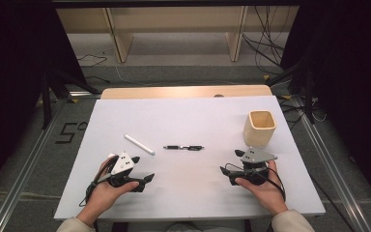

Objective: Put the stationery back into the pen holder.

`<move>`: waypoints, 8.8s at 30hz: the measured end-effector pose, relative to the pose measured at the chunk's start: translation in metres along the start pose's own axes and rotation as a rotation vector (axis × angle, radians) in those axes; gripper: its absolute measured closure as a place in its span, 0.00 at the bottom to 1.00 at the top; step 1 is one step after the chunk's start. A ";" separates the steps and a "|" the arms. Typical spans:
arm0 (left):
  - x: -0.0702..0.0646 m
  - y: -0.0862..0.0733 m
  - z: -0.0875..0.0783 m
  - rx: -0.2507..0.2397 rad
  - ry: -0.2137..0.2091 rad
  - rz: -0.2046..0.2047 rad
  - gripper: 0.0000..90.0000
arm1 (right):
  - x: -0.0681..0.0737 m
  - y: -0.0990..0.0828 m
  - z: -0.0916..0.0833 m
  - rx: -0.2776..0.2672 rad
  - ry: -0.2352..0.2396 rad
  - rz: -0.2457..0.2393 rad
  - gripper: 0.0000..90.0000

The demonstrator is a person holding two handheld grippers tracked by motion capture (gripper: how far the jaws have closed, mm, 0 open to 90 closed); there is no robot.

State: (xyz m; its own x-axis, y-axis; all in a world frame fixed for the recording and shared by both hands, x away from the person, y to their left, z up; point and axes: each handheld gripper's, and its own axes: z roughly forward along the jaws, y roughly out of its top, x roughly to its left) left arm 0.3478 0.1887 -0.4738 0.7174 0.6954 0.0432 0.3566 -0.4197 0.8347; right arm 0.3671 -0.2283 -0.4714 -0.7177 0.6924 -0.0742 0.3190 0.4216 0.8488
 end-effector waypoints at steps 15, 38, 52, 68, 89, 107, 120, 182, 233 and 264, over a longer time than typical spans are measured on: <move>0.004 -0.001 -0.003 0.011 0.043 -0.011 0.23 | 0.001 0.000 0.002 0.014 0.000 -0.011 0.21; 0.060 0.027 0.000 0.153 0.136 0.151 0.35 | 0.001 -0.001 0.002 0.011 -0.009 0.000 0.21; 0.089 0.049 0.021 0.233 0.063 0.256 0.42 | 0.001 -0.001 0.001 0.008 -0.013 0.002 0.21; 0.080 0.051 0.039 0.280 0.032 0.289 0.70 | 0.001 -0.001 0.001 0.010 -0.012 0.000 0.21; 0.101 0.064 0.067 0.549 -0.108 0.799 0.63 | 0.003 -0.001 0.003 0.013 -0.010 -0.003 0.21; 0.100 0.064 0.084 0.654 -0.183 1.000 0.73 | 0.002 -0.001 0.003 0.017 -0.007 -0.002 0.21; 0.099 0.067 0.091 0.696 -0.215 1.092 0.76 | 0.002 -0.001 0.003 0.018 -0.004 0.001 0.21; 0.092 0.076 0.104 0.814 -0.309 1.239 0.87 | 0.003 -0.002 0.004 0.022 0.007 -0.003 0.21; 0.067 0.103 0.039 -0.138 -0.218 0.264 0.87 | 0.013 0.013 0.006 -0.105 -0.014 0.062 0.26; -0.006 0.083 0.057 -0.054 -0.190 0.100 0.87 | 0.050 0.090 0.055 -0.270 0.136 0.140 0.52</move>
State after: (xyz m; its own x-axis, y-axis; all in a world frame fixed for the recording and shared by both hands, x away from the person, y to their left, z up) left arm 0.4072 0.1169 -0.4358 0.8496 0.5267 0.0273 0.2489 -0.4460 0.8597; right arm 0.3936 -0.1232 -0.4276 -0.7602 0.6406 0.1084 0.2583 0.1449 0.9551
